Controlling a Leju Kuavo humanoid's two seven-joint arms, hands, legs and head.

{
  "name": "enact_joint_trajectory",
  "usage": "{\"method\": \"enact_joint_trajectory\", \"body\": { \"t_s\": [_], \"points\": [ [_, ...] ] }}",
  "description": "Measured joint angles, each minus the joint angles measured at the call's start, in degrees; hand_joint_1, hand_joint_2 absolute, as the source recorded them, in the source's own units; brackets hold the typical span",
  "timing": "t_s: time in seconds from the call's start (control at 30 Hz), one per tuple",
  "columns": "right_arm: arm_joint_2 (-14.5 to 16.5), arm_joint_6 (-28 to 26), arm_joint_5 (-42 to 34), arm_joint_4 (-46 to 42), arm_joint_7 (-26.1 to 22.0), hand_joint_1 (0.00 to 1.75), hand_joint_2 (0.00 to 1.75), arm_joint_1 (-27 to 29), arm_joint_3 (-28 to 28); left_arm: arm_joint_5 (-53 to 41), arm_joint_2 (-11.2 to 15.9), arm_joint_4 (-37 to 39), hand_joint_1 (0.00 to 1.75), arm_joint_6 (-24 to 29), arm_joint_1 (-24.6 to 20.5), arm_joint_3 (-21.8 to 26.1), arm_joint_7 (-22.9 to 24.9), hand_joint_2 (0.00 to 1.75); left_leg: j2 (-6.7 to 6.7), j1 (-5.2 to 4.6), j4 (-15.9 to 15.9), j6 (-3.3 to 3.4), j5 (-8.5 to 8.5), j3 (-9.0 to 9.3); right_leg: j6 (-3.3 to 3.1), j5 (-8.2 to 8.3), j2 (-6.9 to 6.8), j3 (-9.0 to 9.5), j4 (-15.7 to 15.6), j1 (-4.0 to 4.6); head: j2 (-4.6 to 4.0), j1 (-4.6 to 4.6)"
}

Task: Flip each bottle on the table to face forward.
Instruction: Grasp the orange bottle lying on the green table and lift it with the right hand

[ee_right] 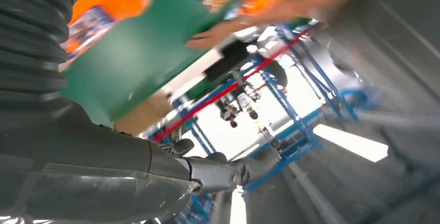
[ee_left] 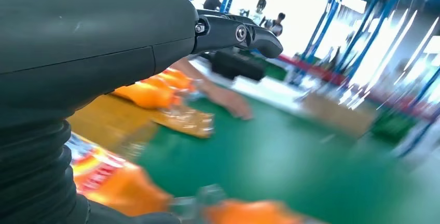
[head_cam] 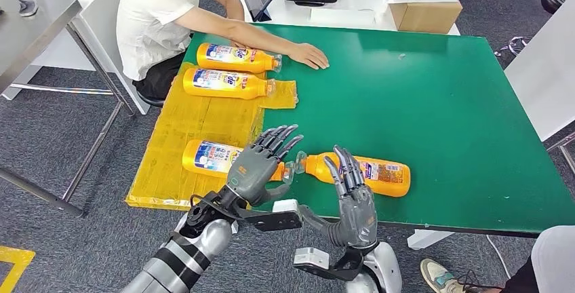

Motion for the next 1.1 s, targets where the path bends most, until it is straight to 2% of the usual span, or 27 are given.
{"method": "enact_joint_trajectory", "body": {
  "t_s": [0.1, 0.2, 0.3, 0.4, 0.53, 0.7, 0.77, 0.87, 0.97, 1.1],
  "points": [
    [-0.78, 0.0, 9.54, 2.82, 3.84, 0.0, 1.75, -0.21, -5.86, 17.21, -1.59, -4.39, 0.0, -1.28, 4.36, 0.0, -4.49, 1.75, -0.17, -0.06, 0.0, 0.02, -0.02, -0.05, 0.0, -0.02, -0.13, 0.0, -0.02, -0.06, 0.0, 0.02],
    [-2.03, -0.01, 14.77, 3.68, 4.57, 0.0, 1.75, -0.74, -13.37, 30.77, -3.29, -7.3, 0.0, 0.26, 7.98, -0.01, -8.34, 1.75, -0.21, -0.15, 0.0, 0.05, -0.03, -0.08, 0.02, -0.01, -0.16, -0.01, -0.04, -0.15, 0.0, 0.02],
    [-2.83, -0.02, 14.91, 3.89, 3.54, 0.0, 1.75, -1.54, -20.01, 38.81, -4.02, -8.97, 0.0, 3.16, 9.57, 0.06, -10.56, 1.75, -0.22, -0.2, 0.0, 0.08, -0.02, -0.08, 0.04, 0.01, -0.17, 0.01, -0.05, -0.19, 0.0, 0.02],
    [-2.81, -0.02, 12.28, 4.26, 0.51, 0.0, 1.75, -2.55, -24.92, 45.26, -4.1, -9.7, 0.0, 2.83, 10.08, 0.19, -9.37, 1.75, -0.21, -0.18, 0.0, 0.09, 0.0, -0.05, 0.04, 0.02, -0.16, 0.0, -0.03, -0.17, 0.0, 0.0],
    [-1.68, -0.02, 11.12, 4.65, -2.59, 0.0, 1.75, -3.42, -29.17, 47.45, -4.1, -9.71, 0.0, 2.84, 10.15, 0.31, -9.08, 1.75, -0.19, -0.13, 0.0, 0.11, 0.03, -0.03, 0.04, 0.02, -0.16, 0.0, 0.0, -0.12, 0.0, -0.01],
    [-0.53, -0.02, 11.4, 4.95, -2.95, 0.0, 1.75, -3.61, -31.33, 48.35, -4.1, -9.7, 0.0, 3.4, 10.05, 0.72, -9.13, 1.75, -0.19, -0.11, 0.0, 0.11, 0.03, -0.04, 0.03, 0.01, -0.16, 0.0, 0.01, -0.1, 0.0, 0.0],
    [-0.34, -0.02, 13.96, 5.49, -0.87, 0.0, 1.75, -3.84, -32.23, 48.64, -4.1, -9.7, 0.0, 3.42, 10.03, 0.85, -8.99, 1.75, -0.19, -0.11, 0.0, 0.11, 0.03, -0.04, 0.03, 0.01, -0.16, 0.0, 0.01, -0.11, 0.0, 0.0],
    [-1.15, -0.02, 17.72, 7.36, 5.59, 0.0, 1.75, -4.45, -33.1, 48.85, -4.1, -9.67, 0.0, 2.95, 10.07, 0.87, -8.47, 1.75, -0.22, -0.15, 0.0, 0.12, 0.03, -0.05, 0.04, 0.01, -0.21, 0.01, 0.0, -0.14, 0.0, 0.0],
    [-3.51, -0.02, 18.17, 10.57, 10.15, 0.0, 1.75, -5.87, -33.33, 49.2, -4.1, -9.3, 0.0, 1.4, 10.12, 0.38, -7.6, 1.75, -0.21, -0.2, 0.0, 0.14, 0.04, -0.06, 0.05, 0.02, -0.23, 0.02, 0.0, -0.19, 0.0, 0.01],
    [-6.85, -0.02, 17.92, 16.47, 12.15, 0.0, 1.75, -8.97, -33.35, 49.9, -4.12, -8.41, 0.0, -0.39, 10.11, -1.54, -7.02, 1.75, -0.21, -0.24, 0.02, 0.17, 0.06, -0.05, 0.07, 0.04, -0.23, 0.02, -0.01, -0.23, 0.0, 0.01]
  ]
}}
